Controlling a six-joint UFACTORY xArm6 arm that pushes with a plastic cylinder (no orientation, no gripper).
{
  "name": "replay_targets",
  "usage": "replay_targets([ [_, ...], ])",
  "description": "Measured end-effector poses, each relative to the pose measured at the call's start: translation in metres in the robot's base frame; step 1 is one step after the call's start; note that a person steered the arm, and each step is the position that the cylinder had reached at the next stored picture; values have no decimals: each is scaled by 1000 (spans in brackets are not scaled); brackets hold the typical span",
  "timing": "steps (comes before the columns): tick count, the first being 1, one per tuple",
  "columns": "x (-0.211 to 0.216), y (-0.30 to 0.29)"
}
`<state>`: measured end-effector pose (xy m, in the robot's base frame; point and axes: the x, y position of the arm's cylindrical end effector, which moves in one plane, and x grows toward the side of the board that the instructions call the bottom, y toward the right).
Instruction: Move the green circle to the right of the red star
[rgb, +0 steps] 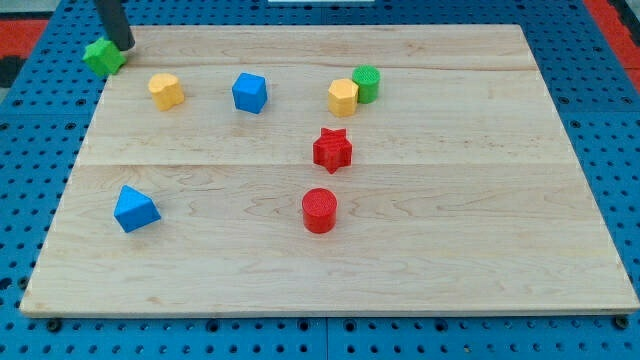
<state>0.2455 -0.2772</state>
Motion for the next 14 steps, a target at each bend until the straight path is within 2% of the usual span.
replay_targets([
  [2, -27, 3],
  [3, -10, 47],
  [4, -28, 178],
  [5, -2, 293],
  [6, 22, 362],
  [7, 59, 378],
  [8, 11, 390],
  [9, -19, 345],
  [10, 0, 295],
  [11, 35, 294],
  [12, 57, 345],
  [13, 52, 409],
  [14, 55, 412],
])
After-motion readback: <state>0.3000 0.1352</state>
